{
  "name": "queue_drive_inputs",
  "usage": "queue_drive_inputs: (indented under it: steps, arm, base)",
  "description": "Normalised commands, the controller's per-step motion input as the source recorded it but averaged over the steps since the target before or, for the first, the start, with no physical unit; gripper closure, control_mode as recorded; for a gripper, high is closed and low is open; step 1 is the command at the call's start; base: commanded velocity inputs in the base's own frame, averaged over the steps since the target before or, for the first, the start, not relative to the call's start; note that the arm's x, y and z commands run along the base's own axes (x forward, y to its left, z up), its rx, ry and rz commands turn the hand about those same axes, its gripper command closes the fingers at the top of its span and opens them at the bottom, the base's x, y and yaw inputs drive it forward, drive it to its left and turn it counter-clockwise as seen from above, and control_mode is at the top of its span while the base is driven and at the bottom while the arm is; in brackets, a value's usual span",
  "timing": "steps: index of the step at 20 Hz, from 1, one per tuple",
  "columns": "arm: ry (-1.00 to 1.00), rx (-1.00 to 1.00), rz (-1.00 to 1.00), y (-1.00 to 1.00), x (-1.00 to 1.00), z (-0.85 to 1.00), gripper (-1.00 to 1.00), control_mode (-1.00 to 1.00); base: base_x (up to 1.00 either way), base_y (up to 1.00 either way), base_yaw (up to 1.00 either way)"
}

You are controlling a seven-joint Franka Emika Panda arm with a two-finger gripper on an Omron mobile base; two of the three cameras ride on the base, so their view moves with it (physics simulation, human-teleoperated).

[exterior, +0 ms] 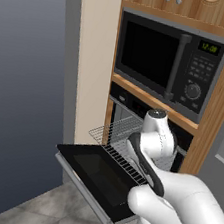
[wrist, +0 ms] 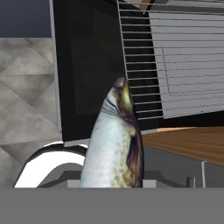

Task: Place the fish on the rack of the oven, and slide the rack back inside. Close the oven door.

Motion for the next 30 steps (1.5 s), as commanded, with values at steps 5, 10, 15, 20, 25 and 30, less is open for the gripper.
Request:
queue_drive_inputs:
  steps: [5, 10, 15, 20, 25, 30]
  arm:
    - [-0.03, 0.00, -0.06, -0.01, 0.40, -0.23, 1.00, -1.00]
    - [0.00, 0.00, 0.00, -0.08, 0.36, -0.15, 1.00, -1.00]
    - [0.00, -0.01, 0.00, 0.00, 0.43, -0.30, 1.00, -1.00]
    - [0.00, -0.03, 0.00, 0.00, 0.43, -0.26, 1.00, -1.00]
    - [0.00, -0.01, 0.00, 0.00, 0.37, -0.14, 1.00, -1.00]
    - [0.00, -0.01, 0.00, -0.01, 0.37, -0.20, 1.00, -1.00]
  base:
    - [0.00, 0.00, 0.00]
    - [0.00, 0.00, 0.00]
    - [0.00, 0.00, 0.00]
    - [0.00, 0.00, 0.00]
    - [0.00, 0.00, 0.00]
    - [0.00, 0.00, 0.00]
